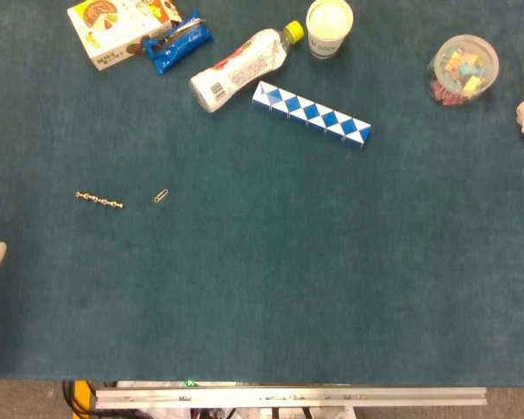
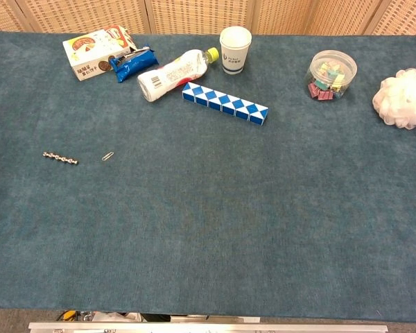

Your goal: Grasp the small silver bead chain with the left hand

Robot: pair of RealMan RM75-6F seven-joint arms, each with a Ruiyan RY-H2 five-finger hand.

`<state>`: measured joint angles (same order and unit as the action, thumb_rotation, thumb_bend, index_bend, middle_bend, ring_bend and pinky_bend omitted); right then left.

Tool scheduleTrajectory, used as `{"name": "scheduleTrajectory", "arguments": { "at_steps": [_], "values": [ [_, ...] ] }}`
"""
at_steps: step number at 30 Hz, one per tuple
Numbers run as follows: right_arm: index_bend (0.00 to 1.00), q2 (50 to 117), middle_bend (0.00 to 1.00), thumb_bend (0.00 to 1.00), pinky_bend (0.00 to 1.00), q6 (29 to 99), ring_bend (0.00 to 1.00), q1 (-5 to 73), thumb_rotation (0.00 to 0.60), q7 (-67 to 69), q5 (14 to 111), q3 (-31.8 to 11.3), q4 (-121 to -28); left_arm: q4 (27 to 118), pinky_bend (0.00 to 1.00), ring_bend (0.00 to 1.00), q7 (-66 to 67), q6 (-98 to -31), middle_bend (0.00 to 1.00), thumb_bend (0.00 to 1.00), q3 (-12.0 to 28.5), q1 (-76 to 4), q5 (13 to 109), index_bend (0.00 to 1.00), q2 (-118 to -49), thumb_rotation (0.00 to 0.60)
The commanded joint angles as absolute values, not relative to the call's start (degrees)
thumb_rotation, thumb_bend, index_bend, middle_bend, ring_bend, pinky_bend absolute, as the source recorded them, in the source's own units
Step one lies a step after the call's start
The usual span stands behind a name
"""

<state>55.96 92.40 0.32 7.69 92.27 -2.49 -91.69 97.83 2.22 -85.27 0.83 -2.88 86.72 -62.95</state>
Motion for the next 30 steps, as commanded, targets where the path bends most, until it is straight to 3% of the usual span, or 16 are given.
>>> {"name": "scheduleTrajectory", "arguments": {
  "at_steps": [1,7,9,11,12,17,20,22,26,30],
  "values": [
    [0.52,55.78,0.54,0.33,0.49,92.73,0.45,0.41,0.6,7.19,92.39,-2.81,-91.85,98.18,0.26,0.16,2.48,-84.31,0.22,0.21,0.75,-3.54,87.03,0.2,-62.5,0.6],
    [0.52,55.13,0.54,0.33,0.49,93.26,0.44,0.99,0.6,5.37,92.96,-3.57,-93.16,99.06,0.26,0.17,1.63,-80.11,0.22,0.21,1.17,-6.7,87.86,0.2,-60.78,0.6],
    [0.52,54.94,0.54,0.33,0.49,93.15,0.44,1.16,0.6,4.68,92.98,-3.71,-93.72,98.59,0.26,0.21,1.15,-78.52,0.23,0.21,1.4,-8.25,88.81,0.2,-60.4,0.6],
    [0.52,54.86,0.54,0.33,0.49,93.01,0.44,1.25,0.6,4.3,92.92,-3.74,-94.13,97.73,0.28,0.32,1.44,-77.01,0.29,0.21,1.58,-9.64,89.47,0.2,-60.33,0.6],
    [0.52,54.87,0.54,0.33,0.49,92.95,0.44,1.27,0.6,4.23,92.89,-3.74,-94.27,97.29,0.31,0.36,1.61,-76.13,0.32,0.21,1.62,-10.39,89.8,0.2,-60.34,0.6],
    [0.52,55.04,0.54,0.33,0.49,92.55,0.44,1.26,0.6,4.18,92.61,-3.54,-94.45,95.39,0.62,0.56,2.09,-70.52,0.54,0.21,1.61,-14.74,91.18,0.2,-60.54,0.6],
    [0.52,55.07,0.54,0.33,0.49,92.79,0.45,1.09,0.6,4.46,92.56,-3.5,-94.49,94.39,0.71,0.73,2.29,-67.92,0.75,0.21,1.71,-17.0,91.71,0.23,-61.36,0.6],
    [0.52,55.1,0.54,0.33,0.49,93.02,0.44,0.94,0.6,4.73,92.55,-3.46,-94.35,93.31,0.83,0.85,2.63,-66.36,0.88,0.21,1.75,-18.35,91.81,0.28,-62.23,0.6],
    [0.52,55.1,0.54,0.33,0.49,93.21,0.44,0.71,0.6,5.48,92.36,-3.39,-93.94,91.34,0.93,0.94,4.15,-63.03,0.98,0.21,1.93,-20.51,90.37,0.34,-64.13,0.6],
    [0.52,55.13,0.54,0.33,0.49,93.25,0.44,0.59,0.6,6.13,92.13,-3.38,-93.44,88.89,0.98,0.99,6.43,-60.82,1.0,0.21,2.22,-21.95,88.33,0.38,-66.67,0.6]
  ]
}}
